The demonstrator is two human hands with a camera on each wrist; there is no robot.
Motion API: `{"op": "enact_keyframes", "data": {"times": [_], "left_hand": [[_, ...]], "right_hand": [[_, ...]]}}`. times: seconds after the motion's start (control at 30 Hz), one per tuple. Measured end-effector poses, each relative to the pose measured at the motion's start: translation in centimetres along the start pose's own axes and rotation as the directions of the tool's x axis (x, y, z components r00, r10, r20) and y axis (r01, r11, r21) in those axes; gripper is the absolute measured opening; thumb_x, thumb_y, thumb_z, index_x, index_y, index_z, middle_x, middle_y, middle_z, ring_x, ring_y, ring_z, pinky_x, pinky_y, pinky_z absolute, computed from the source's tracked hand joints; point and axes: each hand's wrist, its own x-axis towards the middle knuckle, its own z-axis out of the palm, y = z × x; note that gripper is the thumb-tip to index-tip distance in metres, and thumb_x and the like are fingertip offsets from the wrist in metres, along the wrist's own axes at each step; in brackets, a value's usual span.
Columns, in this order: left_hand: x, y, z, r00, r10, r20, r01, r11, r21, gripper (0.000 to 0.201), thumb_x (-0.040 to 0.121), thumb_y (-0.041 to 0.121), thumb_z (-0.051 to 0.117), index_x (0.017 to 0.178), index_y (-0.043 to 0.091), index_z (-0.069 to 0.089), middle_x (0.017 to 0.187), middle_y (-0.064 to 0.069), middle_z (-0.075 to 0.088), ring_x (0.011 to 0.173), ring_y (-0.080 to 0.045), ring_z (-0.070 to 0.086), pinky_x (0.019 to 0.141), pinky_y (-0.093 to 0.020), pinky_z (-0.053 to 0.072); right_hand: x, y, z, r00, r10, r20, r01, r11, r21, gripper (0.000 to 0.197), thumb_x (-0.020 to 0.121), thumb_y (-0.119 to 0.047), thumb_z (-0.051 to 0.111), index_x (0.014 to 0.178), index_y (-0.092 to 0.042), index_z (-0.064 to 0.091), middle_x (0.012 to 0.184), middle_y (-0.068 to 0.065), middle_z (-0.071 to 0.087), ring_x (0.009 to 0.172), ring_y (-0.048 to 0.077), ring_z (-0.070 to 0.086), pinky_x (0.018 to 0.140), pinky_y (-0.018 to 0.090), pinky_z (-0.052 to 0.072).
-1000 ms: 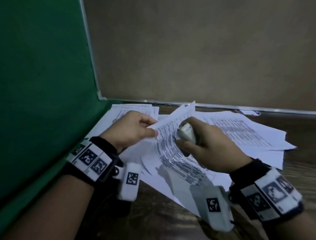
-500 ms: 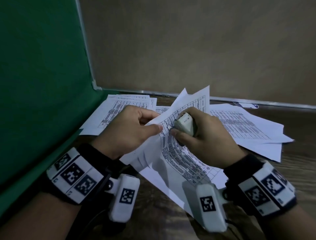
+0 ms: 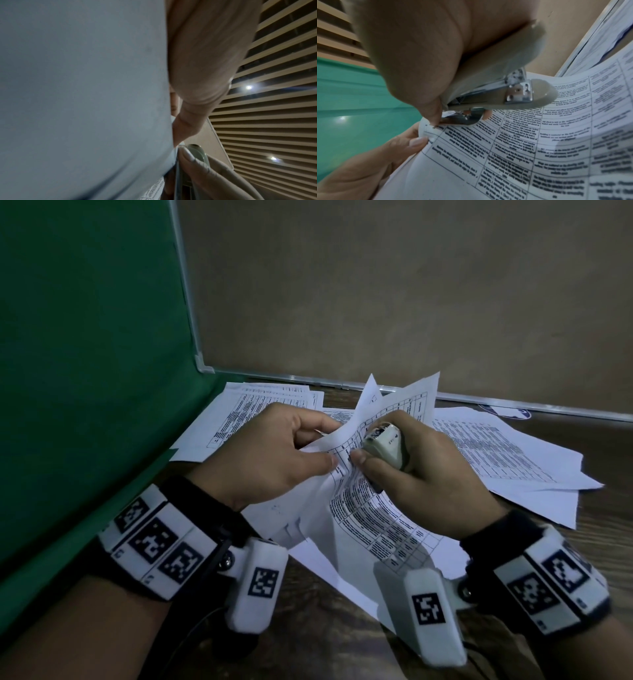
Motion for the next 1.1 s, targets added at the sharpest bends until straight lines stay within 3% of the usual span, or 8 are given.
{"op": "enact_keyframes", "data": {"times": [0.2,0.4,0.53,0.63,0.73,0.87,0.97,1.1], "left_hand": [[-0.4,0.7,0.1,0.996,0.066,0.053,-0.071,0.993,0.095,0.010,0.092,0.014,0.078,0.100,0.019,0.081,0.094,0.004,0.081,0.094,-0.019,0.077,0.092,-0.053,0.059],[-0.6,1.1,0.0,0.995,0.087,0.058,-0.093,0.988,0.121,0.015,0.091,0.006,0.077,0.091,0.021,0.080,0.076,0.012,0.076,0.070,-0.002,0.069,0.068,-0.023,0.051],[-0.7,1.3,-0.5,0.993,0.107,-0.041,-0.100,0.984,0.146,0.021,0.086,0.010,0.082,0.103,0.022,0.082,0.089,0.011,0.081,0.085,-0.008,0.077,0.080,-0.032,0.061],[-0.8,1.4,-0.9,0.995,0.065,-0.078,-0.052,0.987,0.155,0.018,0.084,0.015,0.085,0.100,0.024,0.083,0.087,0.010,0.081,0.085,-0.014,0.078,0.085,-0.046,0.063],[-0.8,1.4,-1.0,0.997,0.015,-0.072,-0.005,0.992,0.127,0.016,0.084,0.017,0.085,0.099,0.021,0.083,0.088,0.006,0.082,0.087,-0.019,0.079,0.088,-0.055,0.061],[-0.8,1.5,-0.8,0.997,-0.025,-0.073,0.033,0.994,0.103,0.017,0.084,0.013,0.085,0.100,0.018,0.082,0.088,0.003,0.082,0.087,-0.021,0.079,0.089,-0.054,0.061],[-0.9,1.6,-0.4,0.996,0.038,-0.083,-0.026,0.990,0.140,0.044,0.084,0.006,0.082,0.121,0.030,0.074,0.091,0.006,0.081,0.085,-0.017,0.078,0.087,-0.047,0.062],[-1.6,2.2,0.4,0.963,0.268,0.008,-0.256,0.910,0.327,0.088,0.085,0.008,0.076,0.151,0.054,0.040,0.140,0.018,0.064,0.120,0.013,0.059,0.093,-0.015,0.054]], "right_hand": [[-0.1,-0.2,-0.1,0.999,-0.034,-0.015,0.034,0.999,-0.008,0.031,0.092,-0.048,0.068,0.091,-0.019,0.059,0.066,-0.001,0.068,0.059,0.013,0.063,0.059,0.041,0.050],[0.0,-0.2,0.2,0.997,-0.031,-0.069,0.036,0.996,0.081,0.028,0.089,-0.044,0.076,0.087,-0.021,0.060,0.064,-0.001,0.066,0.056,0.017,0.062,0.054,0.043,0.051],[0.1,0.0,0.9,0.995,-0.020,-0.102,0.044,0.969,0.242,0.028,0.085,-0.049,0.076,0.086,-0.026,0.059,0.065,0.001,0.066,0.056,0.027,0.062,0.052,0.049,0.053],[0.1,-0.2,1.2,0.993,-0.013,-0.114,0.049,0.946,0.319,0.024,0.089,-0.035,0.080,0.088,-0.024,0.060,0.063,0.003,0.067,0.050,0.024,0.059,0.047,0.035,0.048],[0.0,-0.4,1.2,0.993,-0.017,-0.117,0.060,0.923,0.380,0.023,0.089,-0.030,0.081,0.091,-0.020,0.060,0.063,0.007,0.067,0.049,0.028,0.059,0.044,0.037,0.049],[-0.2,-0.6,1.3,0.996,0.000,-0.091,0.041,0.895,0.444,0.021,0.087,-0.023,0.079,0.091,-0.016,0.059,0.059,0.011,0.065,0.041,0.013,0.054,0.040,0.022,0.041],[-0.1,-0.4,1.4,0.997,0.001,-0.083,0.034,0.905,0.424,0.021,0.087,-0.024,0.080,0.090,-0.016,0.060,0.061,0.011,0.065,0.043,0.012,0.054,0.042,0.022,0.042],[0.0,0.0,1.2,0.992,-0.049,-0.115,0.077,0.964,0.255,0.024,0.086,-0.040,0.081,0.088,-0.027,0.061,0.066,-0.003,0.066,0.056,0.026,0.061,0.052,0.045,0.052]]}}
